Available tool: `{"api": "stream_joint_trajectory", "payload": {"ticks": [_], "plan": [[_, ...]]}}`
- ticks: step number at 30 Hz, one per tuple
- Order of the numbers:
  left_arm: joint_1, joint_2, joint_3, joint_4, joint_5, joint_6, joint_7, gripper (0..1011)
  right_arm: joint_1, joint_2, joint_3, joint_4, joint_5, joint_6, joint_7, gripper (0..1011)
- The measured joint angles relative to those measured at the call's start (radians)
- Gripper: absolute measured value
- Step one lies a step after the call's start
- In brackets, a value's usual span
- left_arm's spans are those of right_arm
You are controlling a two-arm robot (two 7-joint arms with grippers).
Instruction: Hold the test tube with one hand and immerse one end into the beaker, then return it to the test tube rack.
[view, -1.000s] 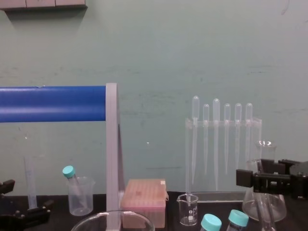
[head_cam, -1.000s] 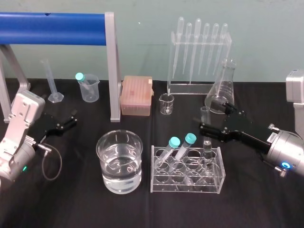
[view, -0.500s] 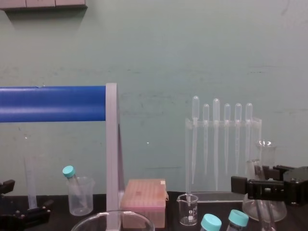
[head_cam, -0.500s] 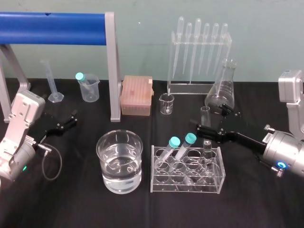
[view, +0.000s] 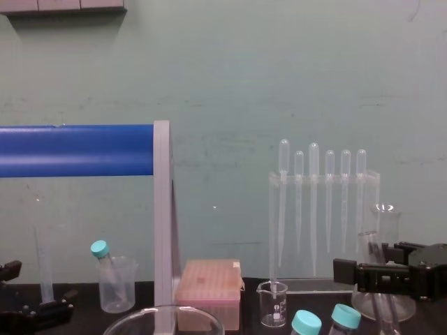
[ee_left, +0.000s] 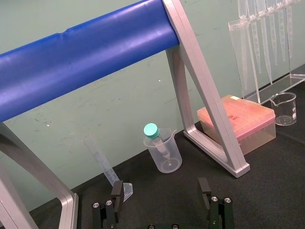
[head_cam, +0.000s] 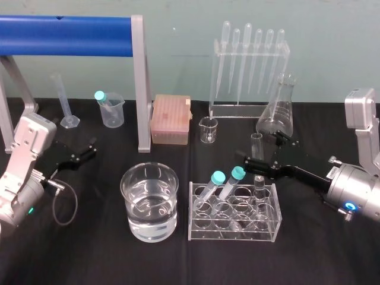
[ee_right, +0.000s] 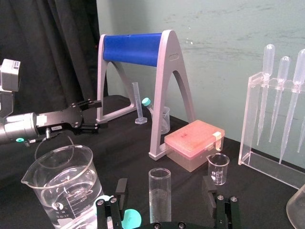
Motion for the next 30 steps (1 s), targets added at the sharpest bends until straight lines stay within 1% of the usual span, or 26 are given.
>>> {"api": "stream_joint_trajectory", "payload": {"ticks": [8,10,12,13,15,16,19,20,21,23,24,26,27,30], "plan": [[0.0,0.0,0.0,0.0,0.0,0.0,0.0,1000,0.0,0.0,0.001,0.0,0.0,0.0,0.0,1004],[0.0,0.0,0.0,0.0,0.0,0.0,0.0,1000,0.0,0.0,0.001,0.0,0.0,0.0,0.0,958],[0.0,0.0,0.0,0.0,0.0,0.0,0.0,1000,0.0,0.0,0.001,0.0,0.001,0.0,0.0,948],[0.0,0.0,0.0,0.0,0.0,0.0,0.0,1000,0.0,0.0,0.001,0.0,0.001,0.0,0.0,909],[0.0,0.0,0.0,0.0,0.0,0.0,0.0,1000,0.0,0.0,0.001,0.0,0.001,0.0,0.0,875],[0.0,0.0,0.0,0.0,0.0,0.0,0.0,1000,0.0,0.0,0.001,0.0,0.001,0.0,0.0,822],[0.0,0.0,0.0,0.0,0.0,0.0,0.0,1000,0.0,0.0,0.001,0.0,0.001,0.0,0.0,751],[0.0,0.0,0.0,0.0,0.0,0.0,0.0,1000,0.0,0.0,0.001,0.0,0.001,-0.001,0.0,695],[0.0,0.0,0.0,0.0,0.0,0.0,0.0,1000,0.0,0.0,0.001,0.0,0.002,-0.001,0.0,695],[0.0,0.0,0.0,0.0,0.0,0.0,0.0,1000,0.0,0.0,0.001,0.0,0.002,-0.001,0.0,633],[0.0,0.0,0.0,0.0,0.0,0.0,0.0,1000,0.0,0.0,0.001,0.0,0.002,-0.001,0.0,575],[0.0,0.0,0.0,0.0,0.0,0.0,0.0,1000,0.0,0.0,0.001,0.0,0.002,-0.001,0.0,539],[0.0,0.0,0.0,0.0,0.0,0.0,0.0,1000,0.0,0.0,0.001,0.0,0.002,-0.001,0.0,469],[0.0,0.0,0.0,0.0,0.0,0.0,0.0,1000,0.0,0.0,0.001,0.0,0.002,-0.001,0.0,393]]}}
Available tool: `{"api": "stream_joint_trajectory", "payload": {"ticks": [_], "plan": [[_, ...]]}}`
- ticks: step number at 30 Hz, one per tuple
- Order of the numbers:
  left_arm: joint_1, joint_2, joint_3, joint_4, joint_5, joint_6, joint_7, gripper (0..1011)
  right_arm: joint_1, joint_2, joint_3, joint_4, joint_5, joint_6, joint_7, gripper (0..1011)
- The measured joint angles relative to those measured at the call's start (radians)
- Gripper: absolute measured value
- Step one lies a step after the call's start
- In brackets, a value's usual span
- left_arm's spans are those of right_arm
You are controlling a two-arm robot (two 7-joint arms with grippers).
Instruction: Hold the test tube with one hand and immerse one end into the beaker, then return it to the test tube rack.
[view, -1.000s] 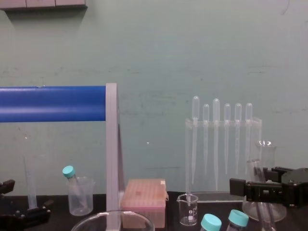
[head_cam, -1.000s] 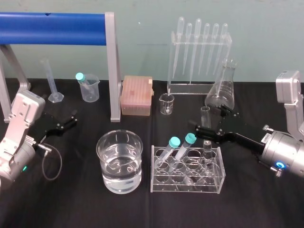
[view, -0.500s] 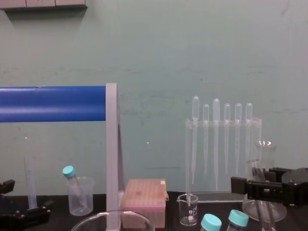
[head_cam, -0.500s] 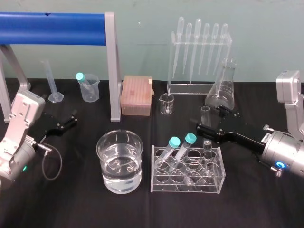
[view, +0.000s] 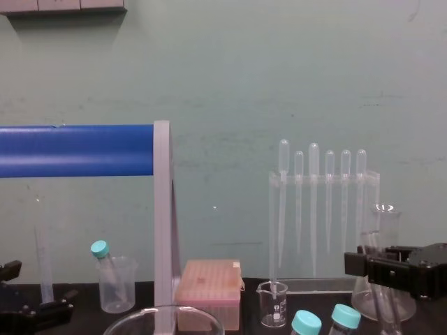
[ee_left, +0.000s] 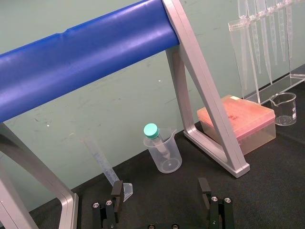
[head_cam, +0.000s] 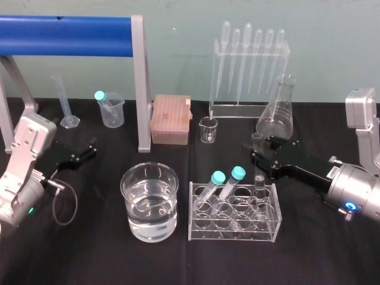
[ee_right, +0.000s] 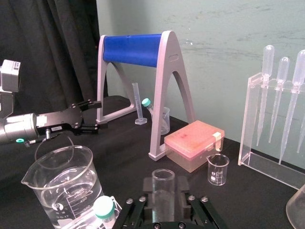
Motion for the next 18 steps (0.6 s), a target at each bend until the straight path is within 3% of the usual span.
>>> {"api": "stream_joint_trajectory", "payload": {"ticks": [6,18], "plan": [[0.0,0.0,0.0,0.0,0.0,0.0,0.0,1000,0.0,0.0,0.0,0.0,0.0,0.0,0.0,228],[0.0,0.0,0.0,0.0,0.0,0.0,0.0,1000,0.0,0.0,0.0,0.0,0.0,0.0,0.0,228]]}}
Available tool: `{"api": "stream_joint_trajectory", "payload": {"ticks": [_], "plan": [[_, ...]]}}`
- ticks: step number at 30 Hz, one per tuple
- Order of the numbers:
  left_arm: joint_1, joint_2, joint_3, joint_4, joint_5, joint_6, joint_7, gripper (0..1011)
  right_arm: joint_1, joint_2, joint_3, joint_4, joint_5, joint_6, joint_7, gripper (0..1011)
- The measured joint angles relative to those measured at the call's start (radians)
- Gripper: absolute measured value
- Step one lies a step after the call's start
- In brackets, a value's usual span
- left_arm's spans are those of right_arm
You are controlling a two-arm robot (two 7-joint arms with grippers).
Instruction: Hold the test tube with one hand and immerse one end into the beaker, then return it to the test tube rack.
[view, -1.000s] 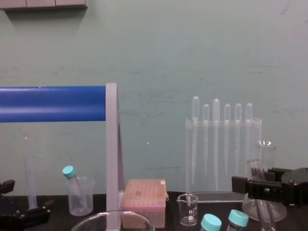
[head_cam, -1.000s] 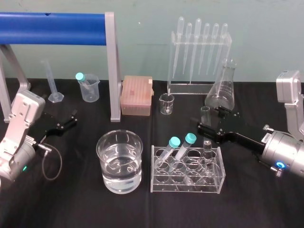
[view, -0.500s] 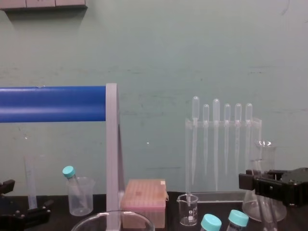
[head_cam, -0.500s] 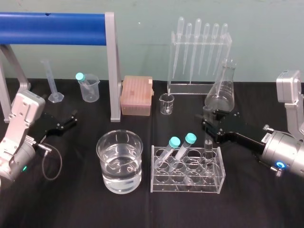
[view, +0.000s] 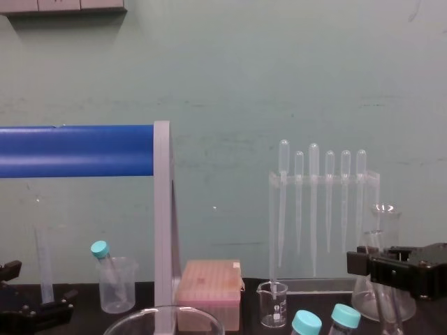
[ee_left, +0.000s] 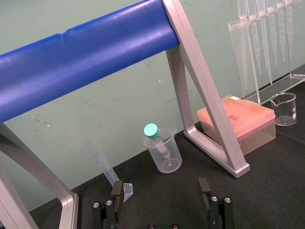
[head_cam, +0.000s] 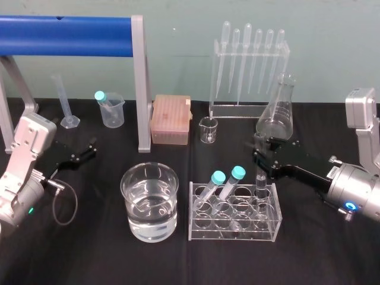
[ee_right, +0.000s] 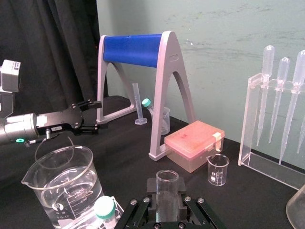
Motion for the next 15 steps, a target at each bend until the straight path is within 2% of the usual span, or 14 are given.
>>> {"api": "stream_joint_trajectory", "payload": {"ticks": [7,15], "plan": [[0.0,0.0,0.0,0.0,0.0,0.0,0.0,1000,-0.006,0.001,0.009,-0.003,0.015,-0.015,0.014,228],[0.0,0.0,0.0,0.0,0.0,0.0,0.0,1000,-0.021,0.003,0.044,-0.035,0.076,-0.046,0.036,228]]}}
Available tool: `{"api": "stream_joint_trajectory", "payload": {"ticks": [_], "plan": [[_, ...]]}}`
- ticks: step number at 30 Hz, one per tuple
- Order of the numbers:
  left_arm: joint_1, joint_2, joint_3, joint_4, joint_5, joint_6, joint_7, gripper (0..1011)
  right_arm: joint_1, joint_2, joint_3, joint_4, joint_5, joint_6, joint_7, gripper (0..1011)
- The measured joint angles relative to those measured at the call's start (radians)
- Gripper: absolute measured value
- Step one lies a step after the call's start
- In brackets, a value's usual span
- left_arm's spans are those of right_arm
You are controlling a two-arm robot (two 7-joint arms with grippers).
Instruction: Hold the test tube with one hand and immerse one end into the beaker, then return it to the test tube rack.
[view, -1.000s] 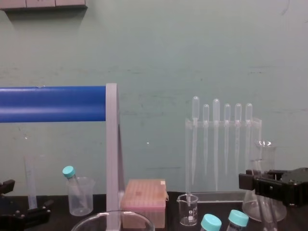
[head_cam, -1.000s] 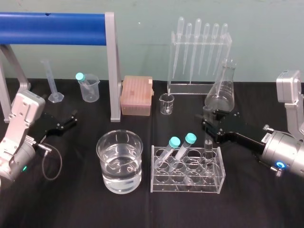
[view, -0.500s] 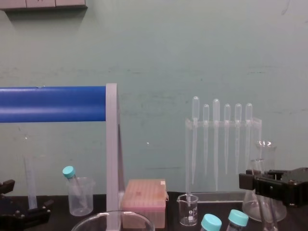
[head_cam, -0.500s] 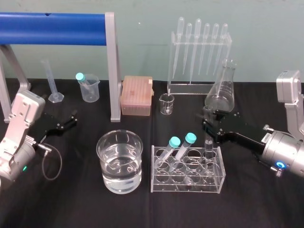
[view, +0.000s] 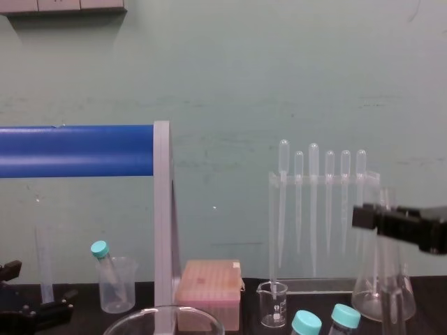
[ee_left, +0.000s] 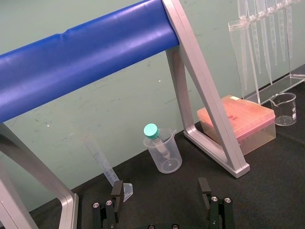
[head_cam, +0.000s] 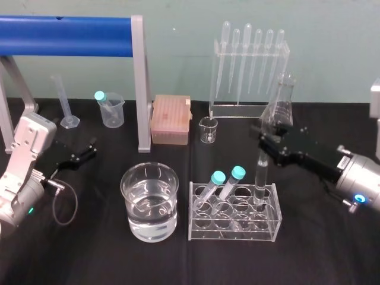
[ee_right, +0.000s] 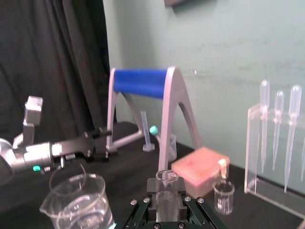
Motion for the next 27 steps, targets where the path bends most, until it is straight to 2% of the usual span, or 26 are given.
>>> {"api": "stream_joint_trajectory", "payload": {"ticks": [6,12,19,27], "plan": [[0.0,0.0,0.0,0.0,0.0,0.0,0.0,1000,0.0,0.002,0.018,-0.018,0.019,-0.028,0.005,228],[0.0,0.0,0.0,0.0,0.0,0.0,0.0,1000,0.039,-0.017,0.029,-0.009,0.03,-0.082,0.03,228],[0.0,0.0,0.0,0.0,0.0,0.0,0.0,1000,0.105,-0.057,0.018,0.045,0.023,-0.145,0.07,228],[0.0,0.0,0.0,0.0,0.0,0.0,0.0,1000,0.189,-0.109,-0.024,0.141,-0.04,-0.196,0.092,228]]}}
